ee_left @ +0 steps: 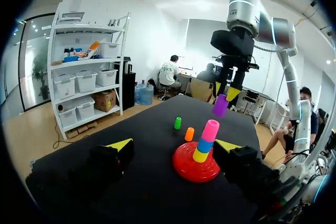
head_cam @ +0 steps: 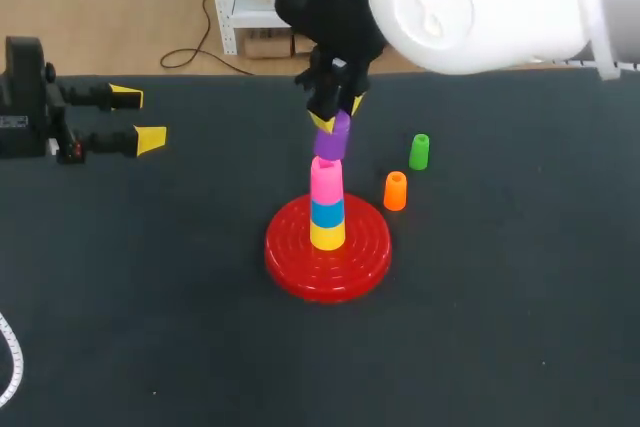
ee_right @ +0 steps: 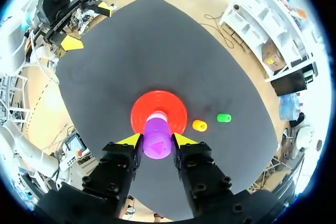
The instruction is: Pick up and stack the cylinders on the red base in this order: pink,purple,orange,green
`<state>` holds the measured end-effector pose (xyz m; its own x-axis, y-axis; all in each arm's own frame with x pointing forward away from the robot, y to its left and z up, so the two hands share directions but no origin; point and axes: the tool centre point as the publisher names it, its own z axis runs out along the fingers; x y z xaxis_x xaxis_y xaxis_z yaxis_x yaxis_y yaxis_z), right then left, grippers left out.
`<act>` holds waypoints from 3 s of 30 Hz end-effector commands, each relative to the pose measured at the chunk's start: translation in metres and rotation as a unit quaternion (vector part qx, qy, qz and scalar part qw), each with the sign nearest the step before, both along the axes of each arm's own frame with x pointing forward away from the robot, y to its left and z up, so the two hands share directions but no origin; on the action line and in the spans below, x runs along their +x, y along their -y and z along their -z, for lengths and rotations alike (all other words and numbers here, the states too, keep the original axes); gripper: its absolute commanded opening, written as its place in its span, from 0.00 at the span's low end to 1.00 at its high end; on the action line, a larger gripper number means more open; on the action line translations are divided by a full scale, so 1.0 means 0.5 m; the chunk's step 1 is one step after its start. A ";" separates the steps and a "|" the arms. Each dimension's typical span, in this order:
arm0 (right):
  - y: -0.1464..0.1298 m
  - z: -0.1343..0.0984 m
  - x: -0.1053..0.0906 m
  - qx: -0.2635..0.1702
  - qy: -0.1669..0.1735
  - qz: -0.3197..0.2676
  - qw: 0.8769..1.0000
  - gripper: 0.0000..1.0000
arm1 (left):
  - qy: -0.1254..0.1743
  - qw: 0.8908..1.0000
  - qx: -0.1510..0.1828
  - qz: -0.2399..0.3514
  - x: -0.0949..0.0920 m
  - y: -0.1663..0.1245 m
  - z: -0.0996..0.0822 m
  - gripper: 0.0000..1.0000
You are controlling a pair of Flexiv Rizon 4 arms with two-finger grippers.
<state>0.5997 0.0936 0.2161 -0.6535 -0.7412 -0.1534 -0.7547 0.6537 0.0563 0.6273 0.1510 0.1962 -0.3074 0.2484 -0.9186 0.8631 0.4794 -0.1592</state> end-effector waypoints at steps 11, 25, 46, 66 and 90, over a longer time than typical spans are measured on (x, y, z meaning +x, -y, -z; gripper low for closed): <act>0.012 0.002 -0.011 0.007 0.007 0.001 1.000 0.00 | 0.004 1.000 -0.002 -0.001 0.000 0.001 0.005 1.00; 0.012 0.002 -0.011 0.007 0.007 0.001 1.000 0.00 | 0.004 1.000 -0.002 -0.001 0.000 0.001 0.005 1.00; -0.021 0.030 0.008 -0.054 -0.030 -0.004 0.998 0.00 | 0.004 1.000 -0.002 -0.001 0.000 0.001 0.005 1.00; -0.033 0.052 0.003 -0.074 -0.039 -0.014 0.996 0.00 | 0.004 1.000 -0.002 -0.001 0.000 0.001 0.005 1.00; -0.028 0.055 0.009 -0.091 -0.031 -0.008 0.995 0.00 | 0.004 1.000 -0.002 -0.001 0.000 0.001 0.005 1.00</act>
